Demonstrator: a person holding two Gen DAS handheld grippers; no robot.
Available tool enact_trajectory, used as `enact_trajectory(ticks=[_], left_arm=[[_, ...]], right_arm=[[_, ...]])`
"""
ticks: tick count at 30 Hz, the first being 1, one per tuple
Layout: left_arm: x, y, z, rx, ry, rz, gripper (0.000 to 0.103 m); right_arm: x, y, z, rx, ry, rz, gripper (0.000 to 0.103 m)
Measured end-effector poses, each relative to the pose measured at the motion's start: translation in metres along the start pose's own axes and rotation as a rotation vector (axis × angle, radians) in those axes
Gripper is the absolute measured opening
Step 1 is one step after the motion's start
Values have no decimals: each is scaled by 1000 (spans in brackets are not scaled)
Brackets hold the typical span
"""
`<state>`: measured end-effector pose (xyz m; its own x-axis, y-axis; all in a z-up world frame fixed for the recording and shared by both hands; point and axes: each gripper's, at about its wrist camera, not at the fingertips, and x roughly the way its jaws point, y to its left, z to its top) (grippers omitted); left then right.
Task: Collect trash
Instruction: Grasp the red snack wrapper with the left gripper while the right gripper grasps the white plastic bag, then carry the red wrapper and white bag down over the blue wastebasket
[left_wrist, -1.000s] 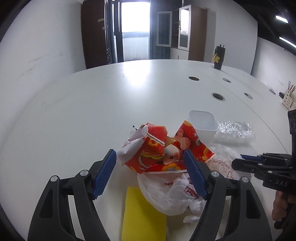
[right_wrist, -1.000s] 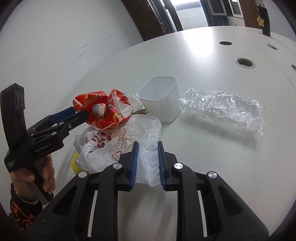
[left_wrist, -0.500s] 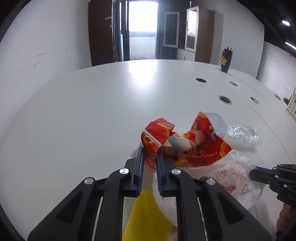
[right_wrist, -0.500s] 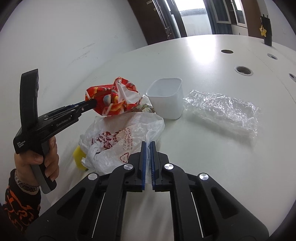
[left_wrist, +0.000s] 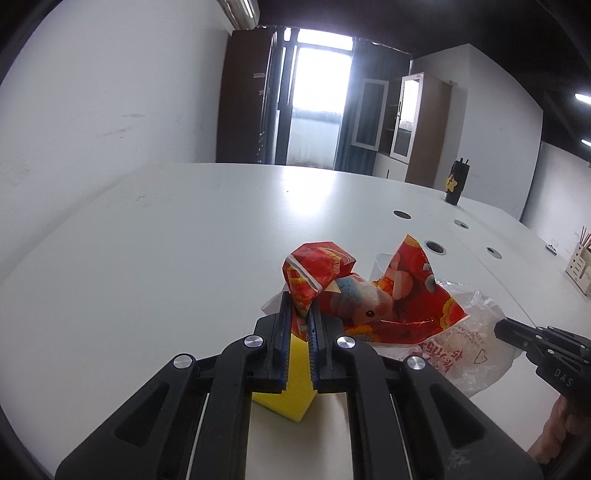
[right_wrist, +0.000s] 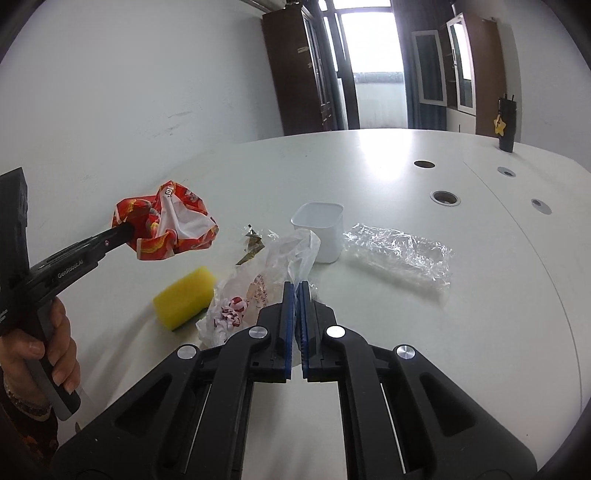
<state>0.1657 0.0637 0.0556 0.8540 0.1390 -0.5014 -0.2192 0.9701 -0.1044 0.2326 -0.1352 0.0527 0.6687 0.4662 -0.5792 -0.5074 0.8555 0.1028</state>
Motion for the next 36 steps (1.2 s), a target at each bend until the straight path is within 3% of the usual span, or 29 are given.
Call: enact_trajectory(ticks=[6, 10, 13, 18, 25, 29, 36], left_arm=[[-34, -7, -16, -2, -39, 19, 7], [-59, -8, -32, -35, -47, -11, 7], [-78, -9, -44, -74, -59, -47, 7], [-95, -24, -64, -8, -72, -44, 7], [-115, -20, -85, -42, -93, -64, 7], [-125, -28, -98, 14, -77, -57, 7], [-150, -27, -109, 9, -77, -61, 7]], right_arm=[[-31, 4, -8, -33, -63, -45, 3], [-47, 15, -24, -77, -76, -81, 3], [-59, 20, -34, -77, -78, -79, 3], [-83, 26, -47, -76, -103, -61, 3], [-105, 34, -69, -87, -105, -51, 3], [-116, 39, -84, -87, -104, -24, 3], [-139, 46, -104, -97, -118, -9, 3]])
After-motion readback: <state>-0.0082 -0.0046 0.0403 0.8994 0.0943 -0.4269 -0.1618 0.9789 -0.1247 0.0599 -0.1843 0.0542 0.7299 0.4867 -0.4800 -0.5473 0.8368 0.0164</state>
